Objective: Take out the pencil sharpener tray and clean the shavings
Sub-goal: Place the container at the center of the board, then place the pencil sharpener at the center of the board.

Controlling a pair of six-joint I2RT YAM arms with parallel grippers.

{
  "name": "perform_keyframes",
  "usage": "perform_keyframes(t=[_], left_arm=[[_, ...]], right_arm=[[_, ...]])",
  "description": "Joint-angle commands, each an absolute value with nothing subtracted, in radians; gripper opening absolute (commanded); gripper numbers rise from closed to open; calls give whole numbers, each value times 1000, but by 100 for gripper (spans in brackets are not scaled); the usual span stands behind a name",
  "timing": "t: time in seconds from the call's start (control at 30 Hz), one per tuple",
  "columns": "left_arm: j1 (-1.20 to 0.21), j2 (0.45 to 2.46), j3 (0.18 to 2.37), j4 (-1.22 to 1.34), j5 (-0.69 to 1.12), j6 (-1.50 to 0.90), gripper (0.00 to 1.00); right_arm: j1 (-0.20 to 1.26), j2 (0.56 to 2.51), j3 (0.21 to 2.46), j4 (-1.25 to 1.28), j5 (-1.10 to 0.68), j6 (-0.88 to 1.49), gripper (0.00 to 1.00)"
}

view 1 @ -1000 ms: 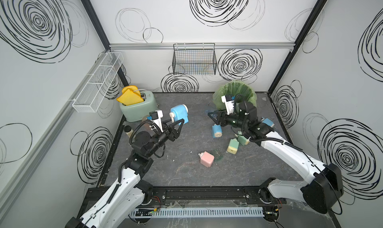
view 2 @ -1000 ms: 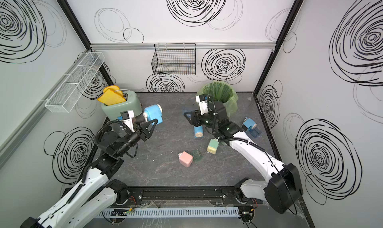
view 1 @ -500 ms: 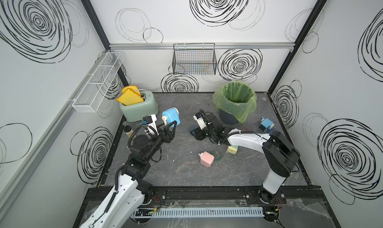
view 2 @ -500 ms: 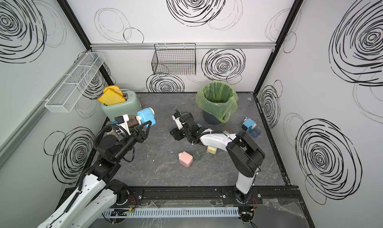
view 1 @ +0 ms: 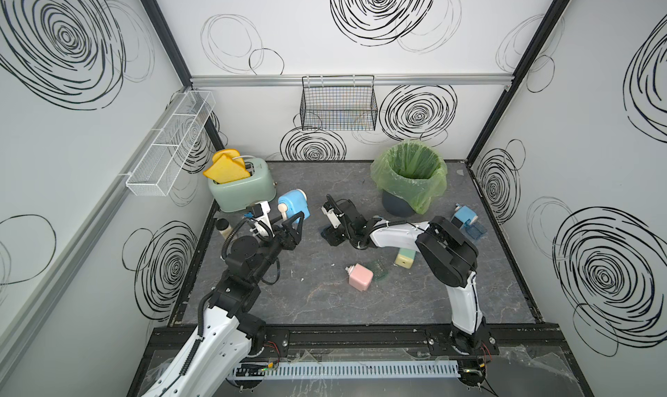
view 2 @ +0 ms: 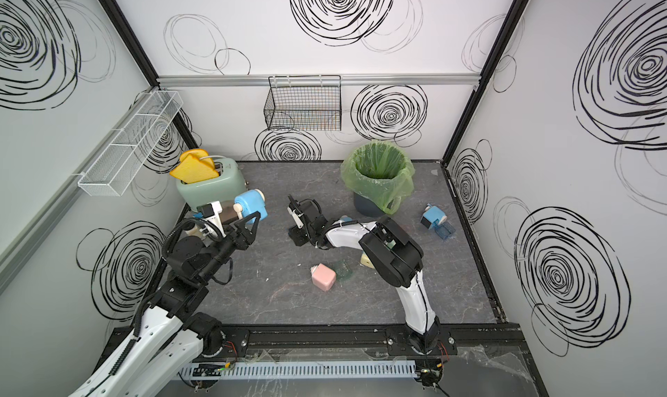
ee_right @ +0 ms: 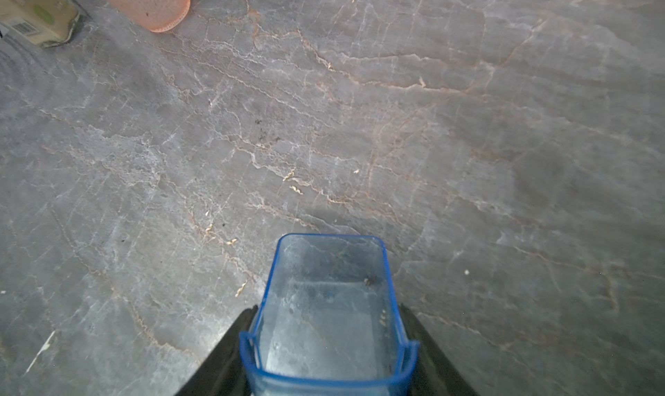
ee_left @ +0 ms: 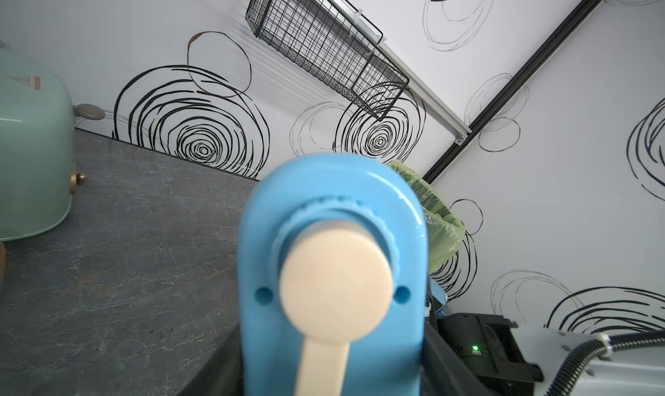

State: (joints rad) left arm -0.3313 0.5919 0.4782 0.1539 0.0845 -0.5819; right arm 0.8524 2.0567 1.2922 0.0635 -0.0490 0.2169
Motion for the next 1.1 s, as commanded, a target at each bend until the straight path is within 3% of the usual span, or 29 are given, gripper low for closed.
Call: perform_keyframes(t=[0.0, 0.17, 0.37, 0.47, 0.57, 0.67, 0.93, 1.07], left_arm=[[-325, 581, 486, 222, 66, -569, 19], [-327, 588, 428, 276, 73, -604, 20], [-327, 589, 322, 480, 238, -661, 25], [-330, 603, 276, 637, 370, -690, 27], [-334, 612, 226, 775, 466, -728, 28], [-339, 618, 176, 935, 539, -782, 29], [-459, 716, 208, 1159, 746, -815, 35], [-524, 760, 243, 1157, 799, -800, 35]], right_arm=[[851, 2077, 1306, 13, -9, 171, 47], [833, 2036, 1275, 2, -26, 152, 65], [757, 1875, 1183, 8, -225, 150, 81], [670, 1765, 1152, -50, -427, 180, 83], [563, 1651, 1098, -57, -740, 223, 86], [511, 1539, 1034, 2, -1007, 253, 99], [460, 1320, 895, 397, -1243, 570, 99], [490, 1298, 928, 412, -1310, 605, 99]])
